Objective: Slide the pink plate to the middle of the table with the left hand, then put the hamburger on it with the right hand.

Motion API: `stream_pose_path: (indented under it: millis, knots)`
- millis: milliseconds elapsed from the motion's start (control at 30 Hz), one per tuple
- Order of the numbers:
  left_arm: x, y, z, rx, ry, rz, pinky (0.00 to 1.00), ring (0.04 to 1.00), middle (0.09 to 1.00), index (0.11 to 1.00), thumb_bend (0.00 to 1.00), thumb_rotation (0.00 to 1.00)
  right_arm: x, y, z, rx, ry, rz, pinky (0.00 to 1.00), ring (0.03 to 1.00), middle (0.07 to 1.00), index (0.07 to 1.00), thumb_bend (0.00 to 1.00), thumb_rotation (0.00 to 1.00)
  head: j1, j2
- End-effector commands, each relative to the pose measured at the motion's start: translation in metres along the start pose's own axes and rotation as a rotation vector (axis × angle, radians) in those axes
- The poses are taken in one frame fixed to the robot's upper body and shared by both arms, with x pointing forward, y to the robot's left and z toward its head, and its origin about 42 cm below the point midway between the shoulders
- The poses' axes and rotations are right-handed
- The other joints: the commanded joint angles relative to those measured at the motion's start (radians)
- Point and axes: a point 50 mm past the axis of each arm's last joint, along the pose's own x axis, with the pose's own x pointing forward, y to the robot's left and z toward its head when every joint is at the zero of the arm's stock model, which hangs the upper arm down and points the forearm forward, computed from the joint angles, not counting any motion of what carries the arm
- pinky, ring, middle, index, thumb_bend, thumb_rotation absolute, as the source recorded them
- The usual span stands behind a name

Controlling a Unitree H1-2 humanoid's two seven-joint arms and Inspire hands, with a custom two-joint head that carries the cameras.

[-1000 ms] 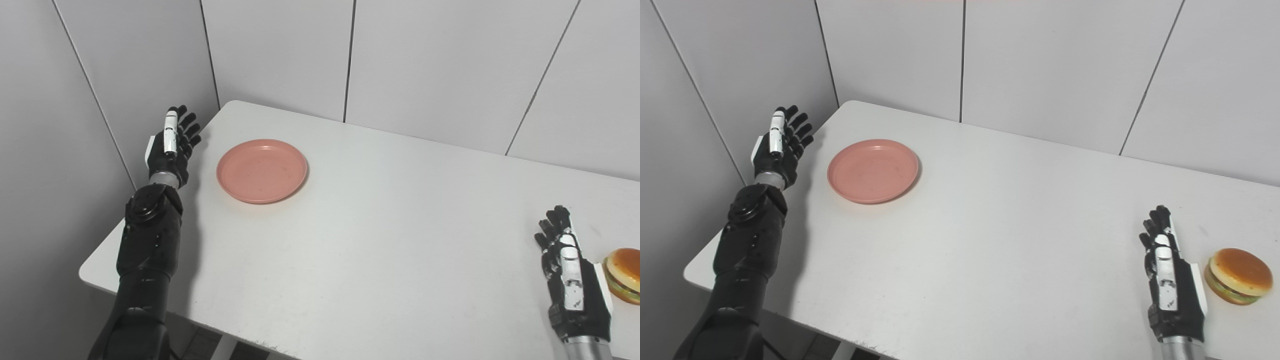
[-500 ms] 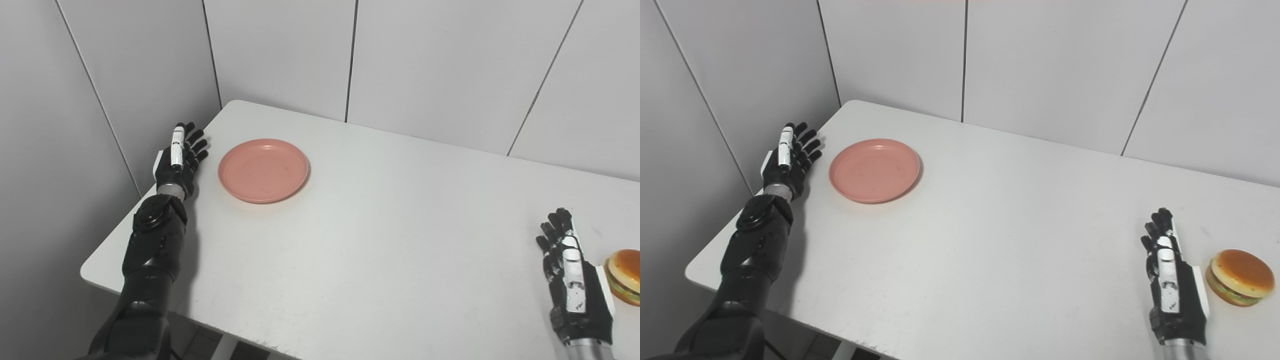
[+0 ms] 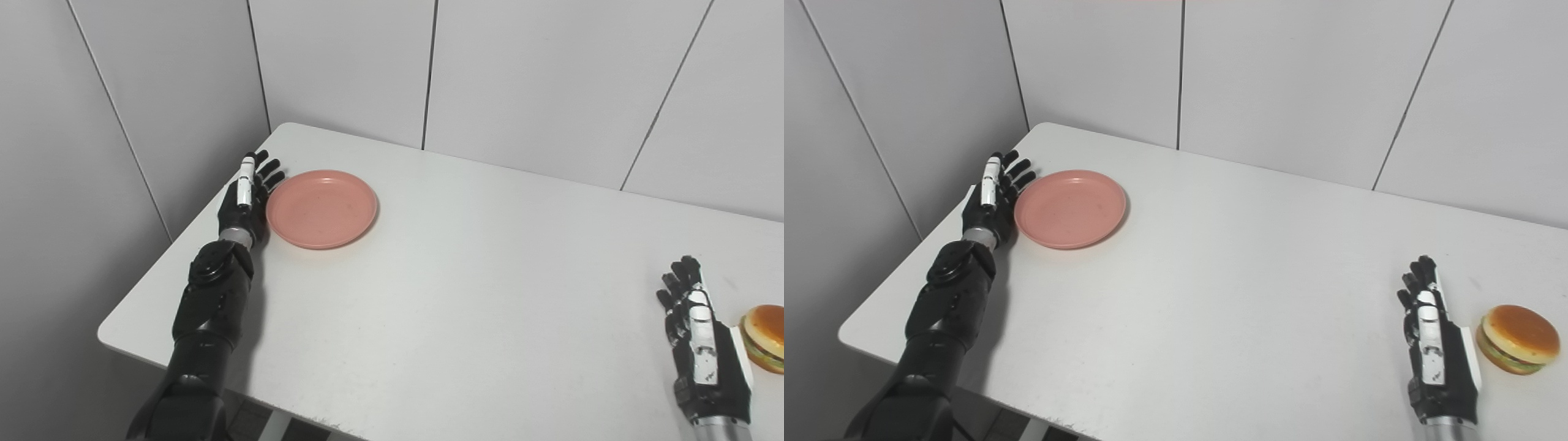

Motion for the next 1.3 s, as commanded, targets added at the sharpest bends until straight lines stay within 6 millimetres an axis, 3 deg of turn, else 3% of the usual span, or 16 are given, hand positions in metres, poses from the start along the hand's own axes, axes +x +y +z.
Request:
stream_pose_path:
  millis: [0, 633, 733, 1033, 1267]
  knots:
    - [0.003, -0.014, 0.002, -0.023, 0.015, -0.051, 0.91, 0.887, 0.888, 0.888, 0.37, 1.00, -0.019, 0.001, -0.018, 0.018, 0.064, -0.016, 1.00, 1.000, 1.000, 1.000, 0.18, 1.00, -0.002, 0.002]
    - [-0.011, -0.067, -0.034, -0.086, 0.101, -0.174, 0.90, 0.882, 0.881, 0.878, 0.35, 1.00, -0.018, 0.008, -0.019, -0.007, 0.054, -0.007, 1.00, 1.000, 1.000, 1.000, 0.24, 1.00, -0.046, 0.022]
    - [-0.013, -0.072, -0.037, -0.101, 0.115, -0.189, 0.90, 0.893, 0.887, 0.877, 0.36, 1.00, -0.018, 0.010, -0.018, 0.018, 0.054, -0.005, 1.00, 1.000, 1.000, 1.000, 0.21, 1.00, -0.055, 0.024]
    - [-0.029, -0.110, -0.050, -0.136, 0.151, -0.271, 0.87, 0.863, 0.868, 0.861, 0.36, 1.00, -0.018, 0.016, -0.017, -0.013, 0.059, -0.010, 1.00, 1.000, 1.000, 1.000, 0.25, 1.00, -0.095, 0.035]
    - [-0.054, -0.145, -0.060, -0.153, 0.199, -0.380, 0.88, 0.874, 0.883, 0.879, 0.35, 1.00, -0.017, 0.018, -0.018, -0.013, 0.058, -0.013, 1.00, 1.000, 1.000, 1.000, 0.25, 1.00, -0.123, 0.043]
